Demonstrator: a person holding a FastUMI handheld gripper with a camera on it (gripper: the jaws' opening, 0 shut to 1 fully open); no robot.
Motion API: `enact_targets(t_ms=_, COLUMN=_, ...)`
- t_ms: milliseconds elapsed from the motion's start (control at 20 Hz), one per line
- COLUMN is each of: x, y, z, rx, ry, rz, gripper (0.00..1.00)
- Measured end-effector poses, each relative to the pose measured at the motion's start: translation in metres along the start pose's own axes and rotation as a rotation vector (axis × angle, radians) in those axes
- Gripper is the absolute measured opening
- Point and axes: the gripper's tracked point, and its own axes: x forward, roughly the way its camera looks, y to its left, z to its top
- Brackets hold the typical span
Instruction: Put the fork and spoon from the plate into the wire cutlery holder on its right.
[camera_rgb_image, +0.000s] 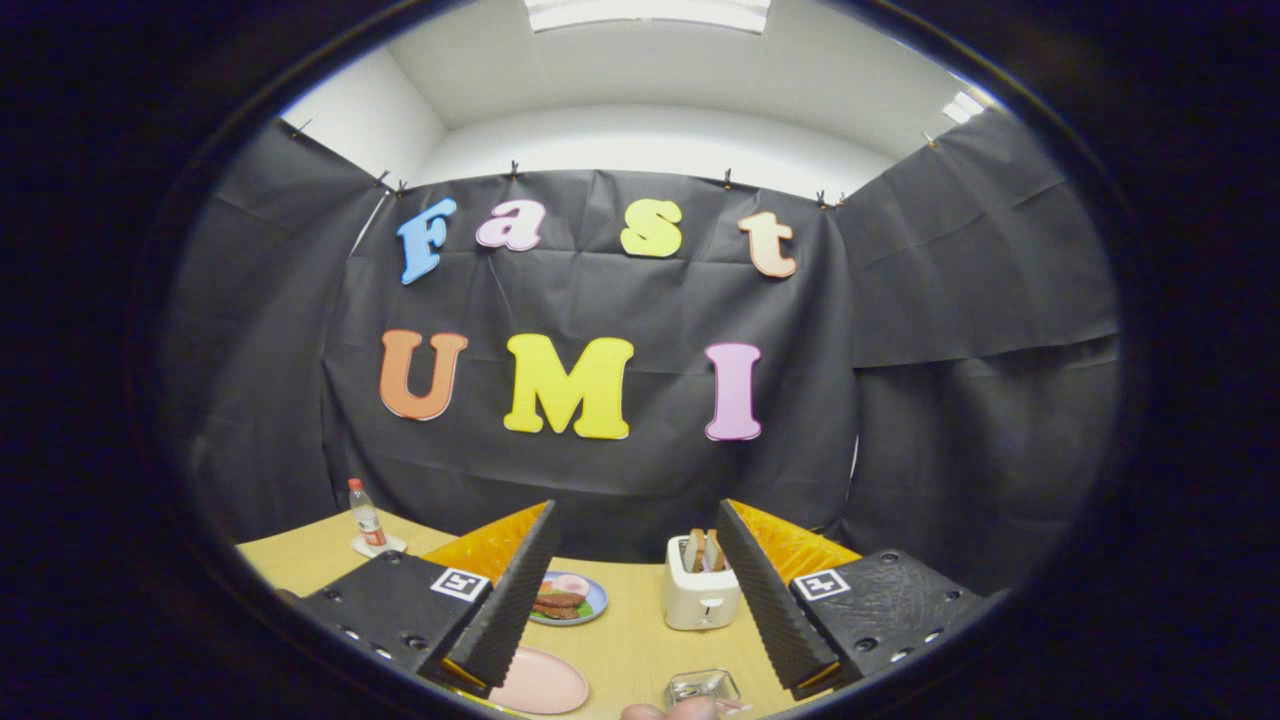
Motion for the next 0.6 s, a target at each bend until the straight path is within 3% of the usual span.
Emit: enact_targets(t_ms=600, x=-0.001, y=-0.008, z=0.016, rx=-0.044, ry=-0.038, rz=0.009, gripper=0.95)
